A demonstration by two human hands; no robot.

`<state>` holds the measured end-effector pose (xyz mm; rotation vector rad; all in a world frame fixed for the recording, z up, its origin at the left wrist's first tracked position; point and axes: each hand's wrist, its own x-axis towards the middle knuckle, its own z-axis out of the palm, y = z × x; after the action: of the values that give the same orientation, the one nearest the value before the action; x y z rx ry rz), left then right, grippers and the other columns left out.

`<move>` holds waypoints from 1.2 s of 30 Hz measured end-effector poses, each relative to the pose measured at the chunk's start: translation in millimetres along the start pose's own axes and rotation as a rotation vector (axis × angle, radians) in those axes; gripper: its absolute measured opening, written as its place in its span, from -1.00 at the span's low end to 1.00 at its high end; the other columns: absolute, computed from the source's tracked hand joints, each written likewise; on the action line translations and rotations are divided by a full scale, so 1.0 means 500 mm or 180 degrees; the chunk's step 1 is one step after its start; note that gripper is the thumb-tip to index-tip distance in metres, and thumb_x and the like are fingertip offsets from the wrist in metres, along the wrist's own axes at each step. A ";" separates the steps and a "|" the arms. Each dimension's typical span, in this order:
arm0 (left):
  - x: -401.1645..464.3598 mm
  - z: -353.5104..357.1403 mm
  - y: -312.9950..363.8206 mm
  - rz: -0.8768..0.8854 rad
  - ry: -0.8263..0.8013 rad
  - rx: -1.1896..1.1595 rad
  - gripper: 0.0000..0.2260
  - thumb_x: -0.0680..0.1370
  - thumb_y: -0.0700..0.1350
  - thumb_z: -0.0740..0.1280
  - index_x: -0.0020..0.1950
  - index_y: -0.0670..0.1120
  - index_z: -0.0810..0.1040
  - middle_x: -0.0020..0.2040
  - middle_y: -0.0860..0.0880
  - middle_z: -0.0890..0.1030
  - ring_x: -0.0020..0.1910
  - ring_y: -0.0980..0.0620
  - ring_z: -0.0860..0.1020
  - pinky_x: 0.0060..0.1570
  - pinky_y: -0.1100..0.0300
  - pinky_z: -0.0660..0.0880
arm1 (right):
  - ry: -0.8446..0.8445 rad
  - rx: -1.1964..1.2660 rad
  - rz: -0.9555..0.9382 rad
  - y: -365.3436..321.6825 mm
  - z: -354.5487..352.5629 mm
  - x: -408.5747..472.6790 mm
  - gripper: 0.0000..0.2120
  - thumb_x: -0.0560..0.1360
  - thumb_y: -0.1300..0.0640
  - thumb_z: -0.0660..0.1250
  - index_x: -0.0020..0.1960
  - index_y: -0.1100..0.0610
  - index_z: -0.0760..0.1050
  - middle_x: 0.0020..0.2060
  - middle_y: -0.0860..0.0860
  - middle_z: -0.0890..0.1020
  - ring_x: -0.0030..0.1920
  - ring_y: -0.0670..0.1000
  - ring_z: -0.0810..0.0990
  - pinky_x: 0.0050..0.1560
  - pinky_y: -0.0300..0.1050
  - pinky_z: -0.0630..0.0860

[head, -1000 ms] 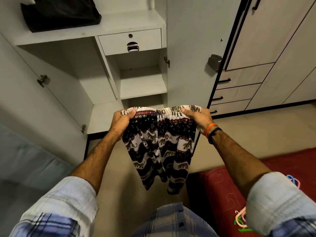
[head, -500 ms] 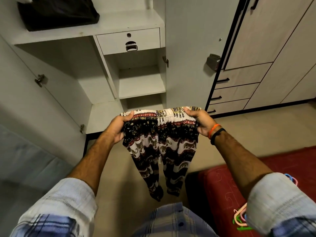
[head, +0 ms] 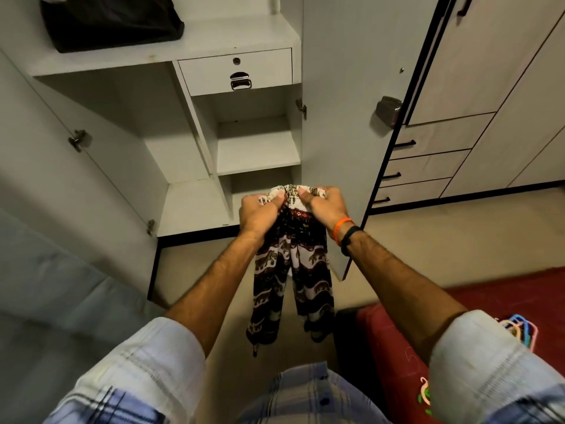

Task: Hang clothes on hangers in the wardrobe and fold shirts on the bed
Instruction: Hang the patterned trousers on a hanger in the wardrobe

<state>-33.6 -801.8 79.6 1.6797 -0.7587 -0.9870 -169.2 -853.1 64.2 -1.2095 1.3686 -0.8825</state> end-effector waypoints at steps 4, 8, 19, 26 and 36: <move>-0.018 0.042 0.013 0.0355 0.0063 0.0521 -0.76 0.55 -0.09 0.42 0.21 -0.07 0.63 0.01 0.00 0.69 -0.01 0.04 0.64 0.03 0.11 0.61 | 0.0075 -0.0192 -0.0263 -0.030 0.020 -0.026 -0.73 0.54 -0.02 0.37 0.15 0.11 0.64 -0.01 0.01 0.71 0.05 0.01 0.66 0.16 0.01 0.59; -0.034 0.062 0.017 0.0418 -0.0425 0.0764 -0.72 0.51 -0.26 0.33 0.20 -0.07 0.59 -0.02 -0.06 0.68 -0.05 0.01 0.63 -0.11 0.16 0.60 | -0.0088 -0.0140 -0.0346 -0.034 0.024 -0.021 -0.67 0.52 -0.11 0.30 0.11 0.08 0.66 -0.03 0.00 0.72 0.04 0.01 0.67 0.19 0.06 0.57; -0.061 0.065 0.040 -0.0015 -0.1426 0.0079 -0.11 0.37 -0.60 0.08 0.62 -0.02 0.06 0.35 -0.08 0.45 0.25 -0.10 0.47 -0.40 0.26 0.43 | -0.0983 0.0448 -0.0444 -0.019 -0.004 -0.016 -0.50 0.30 0.39 0.28 0.16 0.02 0.57 0.10 0.19 0.67 0.16 0.16 0.64 0.24 0.10 0.54; -0.037 0.043 0.021 0.0107 -0.0931 0.0242 -0.34 0.44 -0.53 0.16 0.48 -0.06 0.40 0.24 0.00 0.55 -0.02 0.17 0.51 -0.12 0.23 0.56 | -0.0215 -0.0257 -0.0355 -0.018 -0.009 -0.004 -0.68 0.45 0.23 0.45 0.20 0.09 0.61 0.00 0.05 0.70 0.06 0.04 0.66 0.15 0.04 0.60; 0.036 -0.071 -0.005 -0.0112 -0.1277 -0.0334 -0.49 0.42 -0.29 0.49 0.34 -0.13 0.46 0.17 -0.13 0.64 0.07 0.04 0.63 0.02 0.23 0.58 | -0.1760 0.0894 0.0032 -0.058 -0.096 -0.009 -0.68 0.50 0.48 0.24 0.15 0.22 0.57 0.01 0.14 0.68 0.00 0.06 0.68 0.05 -0.12 0.63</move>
<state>6.1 -800.6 78.3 1.4244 -0.9209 -1.3879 -210.9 -860.4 100.9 -1.1156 0.7776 -0.6396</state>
